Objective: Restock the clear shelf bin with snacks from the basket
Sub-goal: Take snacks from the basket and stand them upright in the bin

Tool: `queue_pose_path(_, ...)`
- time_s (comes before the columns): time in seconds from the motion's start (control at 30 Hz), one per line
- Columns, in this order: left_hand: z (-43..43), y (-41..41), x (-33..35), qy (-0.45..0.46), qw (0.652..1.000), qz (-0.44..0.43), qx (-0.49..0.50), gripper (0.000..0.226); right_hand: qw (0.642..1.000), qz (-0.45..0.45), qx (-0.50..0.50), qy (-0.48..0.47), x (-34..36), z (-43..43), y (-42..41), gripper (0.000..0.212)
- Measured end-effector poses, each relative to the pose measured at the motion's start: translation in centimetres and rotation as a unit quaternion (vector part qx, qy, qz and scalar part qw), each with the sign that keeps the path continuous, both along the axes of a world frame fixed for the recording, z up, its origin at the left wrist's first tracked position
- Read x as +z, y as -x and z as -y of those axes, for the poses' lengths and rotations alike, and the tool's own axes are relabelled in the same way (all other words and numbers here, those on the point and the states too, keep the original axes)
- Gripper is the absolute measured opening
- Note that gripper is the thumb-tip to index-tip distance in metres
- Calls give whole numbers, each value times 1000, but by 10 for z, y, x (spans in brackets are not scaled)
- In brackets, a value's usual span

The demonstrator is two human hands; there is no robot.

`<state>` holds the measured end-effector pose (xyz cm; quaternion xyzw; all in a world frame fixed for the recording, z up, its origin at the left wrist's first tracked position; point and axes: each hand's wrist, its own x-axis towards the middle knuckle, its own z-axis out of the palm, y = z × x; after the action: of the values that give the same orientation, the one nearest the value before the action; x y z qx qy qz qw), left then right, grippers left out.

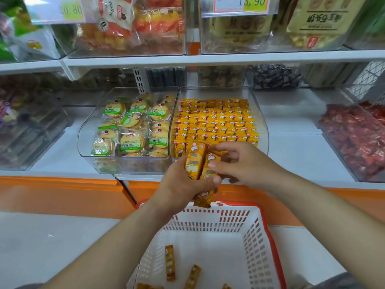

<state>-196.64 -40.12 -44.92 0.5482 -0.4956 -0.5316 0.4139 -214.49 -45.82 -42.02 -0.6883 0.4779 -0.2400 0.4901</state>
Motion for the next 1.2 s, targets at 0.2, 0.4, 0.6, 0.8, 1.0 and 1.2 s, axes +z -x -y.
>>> queue_pose_path(0.2, -1, 0, 2, -29, 998, -33, 53, 52, 979, 170, -57, -101, 9, 10, 17, 15)
queue_pose_path(0.4, 8, -9, 5, -19, 990, -62, 127, 25, 994, 53, 37, -91, -1, -1, 15, 15)
queue_pose_path(0.6, 7, -7, 0, -4, 996, -41, 80, 22, 995, 31, 74, -54, -7, -8, 8, 32)
queue_pose_path(0.8, 12, -8, -7, -40, 995, -59, 75, 20, 992, 52, -81, 86, 18, 20, 57, 42)
queue_pose_path(1.0, 12, -9, -14, -26, 996, -68, 46, 24, 944, -126, -170, 252, 9, 44, 76, 36)
queue_pose_path(1.2, 11, -11, -18, -28, 997, -64, 45, 24, 913, -231, -145, 304, -6, 49, 51, 30)
